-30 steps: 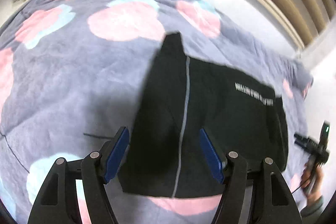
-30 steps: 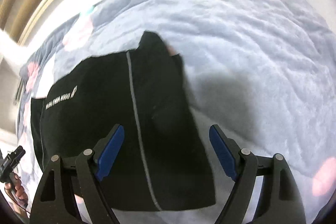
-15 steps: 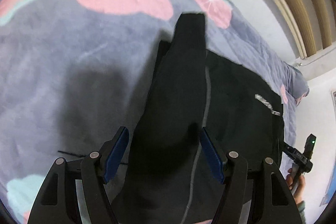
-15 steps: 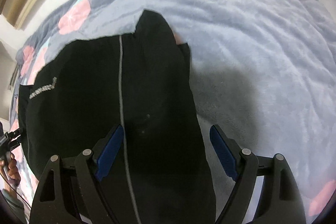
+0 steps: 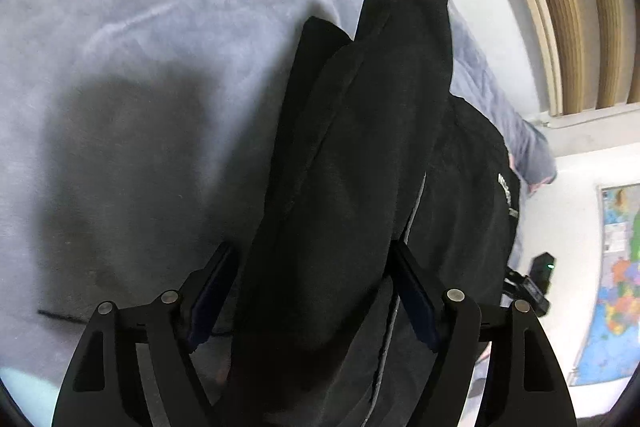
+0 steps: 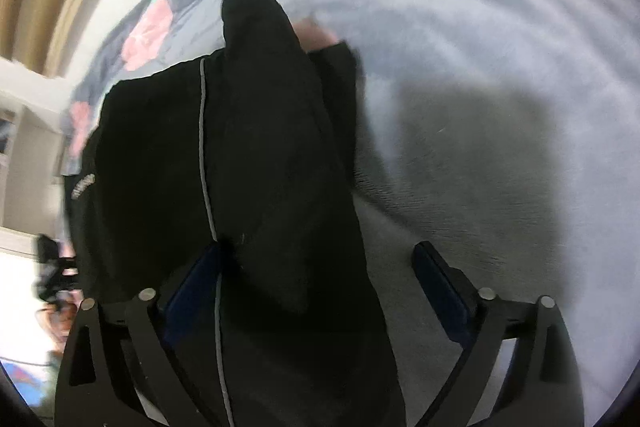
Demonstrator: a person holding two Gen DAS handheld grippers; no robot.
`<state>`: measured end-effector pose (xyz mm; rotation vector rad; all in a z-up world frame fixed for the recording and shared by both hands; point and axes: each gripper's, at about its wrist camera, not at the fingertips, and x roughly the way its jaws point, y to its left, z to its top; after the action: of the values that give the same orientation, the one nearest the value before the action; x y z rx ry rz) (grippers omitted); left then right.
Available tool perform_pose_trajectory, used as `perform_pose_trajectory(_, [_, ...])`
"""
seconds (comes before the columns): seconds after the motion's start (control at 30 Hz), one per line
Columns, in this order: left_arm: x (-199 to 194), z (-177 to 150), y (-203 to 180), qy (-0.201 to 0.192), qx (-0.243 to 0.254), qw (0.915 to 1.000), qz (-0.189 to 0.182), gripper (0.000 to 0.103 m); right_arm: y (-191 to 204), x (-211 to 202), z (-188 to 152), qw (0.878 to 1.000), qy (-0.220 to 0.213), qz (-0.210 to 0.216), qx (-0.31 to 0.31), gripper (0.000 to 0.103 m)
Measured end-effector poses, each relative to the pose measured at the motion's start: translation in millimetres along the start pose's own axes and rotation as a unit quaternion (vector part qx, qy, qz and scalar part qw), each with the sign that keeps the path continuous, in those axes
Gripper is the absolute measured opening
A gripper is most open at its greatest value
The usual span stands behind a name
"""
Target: Fold large clothes
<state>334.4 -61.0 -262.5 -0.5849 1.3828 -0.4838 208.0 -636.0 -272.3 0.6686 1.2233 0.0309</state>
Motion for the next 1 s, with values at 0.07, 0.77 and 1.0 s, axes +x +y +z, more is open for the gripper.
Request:
perform_pose_trajectory(0.07, [5,1,4,0.010,-0.008,0.9998,-0.016,0.080,-7,14,6,0.999,0.029,0.040,0.007,0.103])
perform_pose_trajectory(0.77, [-7,-27,-59,-0.047,0.071,0.9962,-0.017,0.034,60,-20,5,0.994,-0.013,0.045,-0.098,0.032])
perform_pose_trajectory(1.0, [-69,-78,-109,-0.105,0.100,0.9852,-0.092,0.028,110,-90,-45,0.985,-0.065,0.042,-0.151,0.028])
